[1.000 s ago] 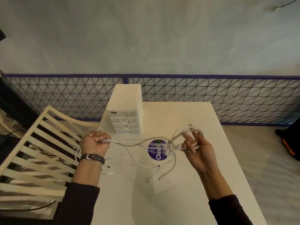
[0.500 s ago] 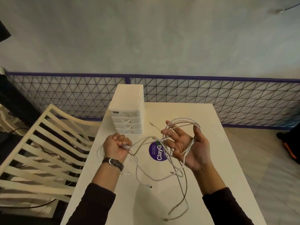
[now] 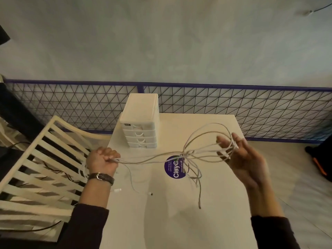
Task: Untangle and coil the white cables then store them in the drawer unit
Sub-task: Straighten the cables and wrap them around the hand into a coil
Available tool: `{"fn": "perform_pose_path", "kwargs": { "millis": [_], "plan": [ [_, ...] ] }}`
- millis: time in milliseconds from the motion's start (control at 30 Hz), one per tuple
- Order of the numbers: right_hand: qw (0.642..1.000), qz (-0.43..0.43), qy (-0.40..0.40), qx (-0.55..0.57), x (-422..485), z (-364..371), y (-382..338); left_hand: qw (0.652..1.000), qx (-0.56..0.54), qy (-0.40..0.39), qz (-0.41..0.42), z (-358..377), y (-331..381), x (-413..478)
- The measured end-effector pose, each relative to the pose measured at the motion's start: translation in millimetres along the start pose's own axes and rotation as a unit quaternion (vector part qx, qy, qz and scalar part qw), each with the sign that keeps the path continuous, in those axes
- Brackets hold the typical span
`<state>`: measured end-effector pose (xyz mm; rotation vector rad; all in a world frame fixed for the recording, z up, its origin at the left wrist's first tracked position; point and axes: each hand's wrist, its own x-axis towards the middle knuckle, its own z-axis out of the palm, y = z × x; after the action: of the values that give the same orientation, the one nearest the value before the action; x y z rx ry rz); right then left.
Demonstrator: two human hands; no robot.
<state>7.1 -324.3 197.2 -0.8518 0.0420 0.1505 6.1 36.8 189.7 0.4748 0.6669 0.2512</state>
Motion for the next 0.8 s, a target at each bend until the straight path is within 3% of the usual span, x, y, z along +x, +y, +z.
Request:
{"fn": "perform_pose_path", "kwargs": {
  "millis": [100,167,300,400,433,500,600,667,733,800],
  "plan": [
    [0.974,0.081,0.033,-0.209,-7,-11,10,0.999,0.001,-0.050,0.020,8,5,-5],
    [0.914,0.084,0.045,-0.395,-8,-8,20,0.996,0.009,-0.085,0.016,18,-1,-9],
    [0.766,0.047,-0.028,-0.641,-2,2,28,0.993,0.024,-0.113,0.009,31,-11,-13],
    [0.589,0.070,-0.134,-0.794,6,1,37,0.991,0.035,-0.128,0.002,36,-14,-15],
    [0.544,0.074,-0.165,-0.819,7,0,42,0.991,0.037,-0.131,-0.002,37,-15,-16],
    [0.492,0.059,-0.200,-0.845,3,-1,54,0.990,0.038,-0.138,-0.008,40,-19,-18],
    [0.425,-0.092,-0.182,-0.882,-4,0,71,0.989,0.030,-0.143,-0.014,42,-23,-18],
    [0.376,-0.210,-0.233,-0.872,-5,-1,81,0.989,0.022,-0.145,-0.018,44,-25,-19],
    [0.307,-0.259,-0.322,-0.857,-2,-7,91,0.988,0.015,-0.150,-0.026,46,-27,-20],
    [0.288,-0.262,-0.364,-0.846,2,-14,103,0.988,0.012,-0.152,-0.034,48,-31,-20]
  ]
}}
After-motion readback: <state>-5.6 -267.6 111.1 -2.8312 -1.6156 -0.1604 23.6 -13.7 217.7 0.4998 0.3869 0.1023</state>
